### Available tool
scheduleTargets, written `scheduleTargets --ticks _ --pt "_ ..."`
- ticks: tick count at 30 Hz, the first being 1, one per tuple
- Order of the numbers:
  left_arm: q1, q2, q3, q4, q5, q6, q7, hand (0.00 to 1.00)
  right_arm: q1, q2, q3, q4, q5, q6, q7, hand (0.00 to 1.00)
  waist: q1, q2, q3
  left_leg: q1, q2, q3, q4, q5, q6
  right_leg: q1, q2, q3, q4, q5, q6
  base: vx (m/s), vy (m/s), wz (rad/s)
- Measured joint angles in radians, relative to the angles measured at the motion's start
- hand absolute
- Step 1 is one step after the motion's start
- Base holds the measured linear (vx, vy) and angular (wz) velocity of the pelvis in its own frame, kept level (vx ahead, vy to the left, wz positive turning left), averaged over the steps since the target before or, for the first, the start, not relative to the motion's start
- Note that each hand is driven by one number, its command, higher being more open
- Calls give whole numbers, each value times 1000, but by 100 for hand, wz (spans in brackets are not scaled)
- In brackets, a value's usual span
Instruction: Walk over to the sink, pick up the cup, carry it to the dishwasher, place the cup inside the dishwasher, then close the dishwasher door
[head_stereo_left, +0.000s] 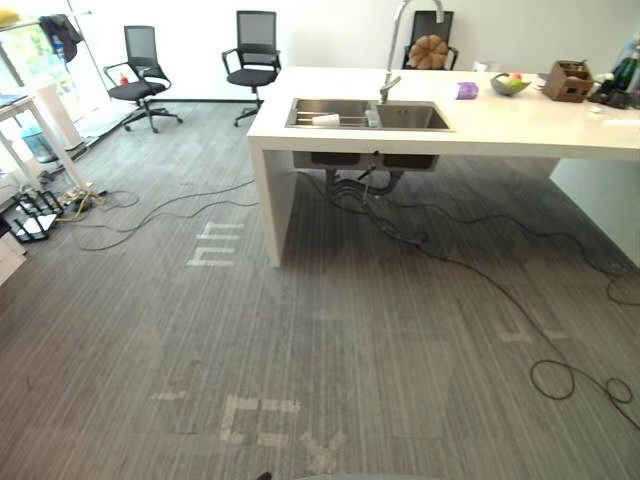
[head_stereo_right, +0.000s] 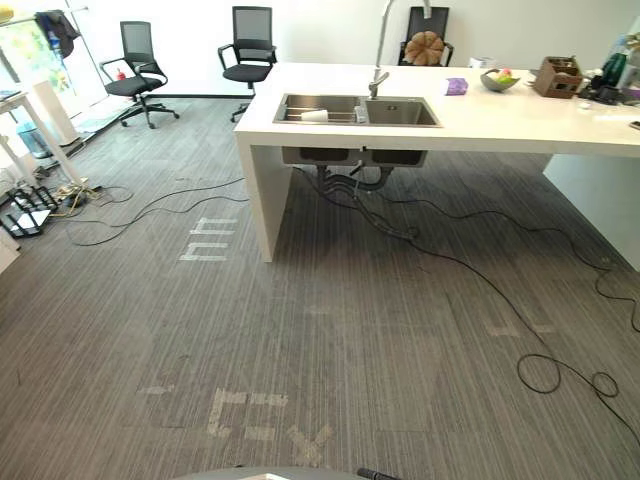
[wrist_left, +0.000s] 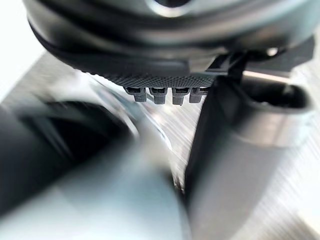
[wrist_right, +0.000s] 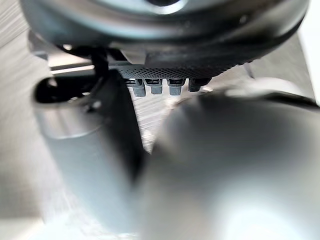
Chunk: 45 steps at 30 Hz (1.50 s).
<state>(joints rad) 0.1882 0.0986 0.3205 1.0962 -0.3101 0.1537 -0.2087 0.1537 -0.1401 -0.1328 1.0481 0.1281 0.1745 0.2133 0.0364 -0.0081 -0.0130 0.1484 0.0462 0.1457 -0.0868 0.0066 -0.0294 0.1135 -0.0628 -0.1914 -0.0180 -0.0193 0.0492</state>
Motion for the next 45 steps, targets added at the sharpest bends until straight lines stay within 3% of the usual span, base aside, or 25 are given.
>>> scheduleTargets --ticks 4,11,33,45 --pt "-42 -4 -68 -1 79 -125 54 100 -57 48 -13 3 -30 -29 -3 100 -1 -5 5 -3 -3 -12 -5 1 -1 2 0 -13 -8 -1 1 -25 -20 8" --pt "-65 -8 -96 0 95 -173 75 100 -85 51 -26 34 -10 -20 7 100 -11 -9 21 -7 -14 -30 -5 5 4 9 -9 -28 -15 -1 2 -20 -3 7" --pt "-63 -46 -12 11 -66 -156 102 100 -105 52 -96 72 86 -23 31 100 -26 -10 55 8 -15 -34 -7 8 5 31 -9 -35 -18 0 2 -29 -10 1" --pt "-61 -50 -16 23 -103 -202 123 100 -107 53 -96 84 86 -39 31 100 -27 -16 60 10 -22 -53 -6 10 5 42 -11 -55 -22 0 2 -37 -12 5"
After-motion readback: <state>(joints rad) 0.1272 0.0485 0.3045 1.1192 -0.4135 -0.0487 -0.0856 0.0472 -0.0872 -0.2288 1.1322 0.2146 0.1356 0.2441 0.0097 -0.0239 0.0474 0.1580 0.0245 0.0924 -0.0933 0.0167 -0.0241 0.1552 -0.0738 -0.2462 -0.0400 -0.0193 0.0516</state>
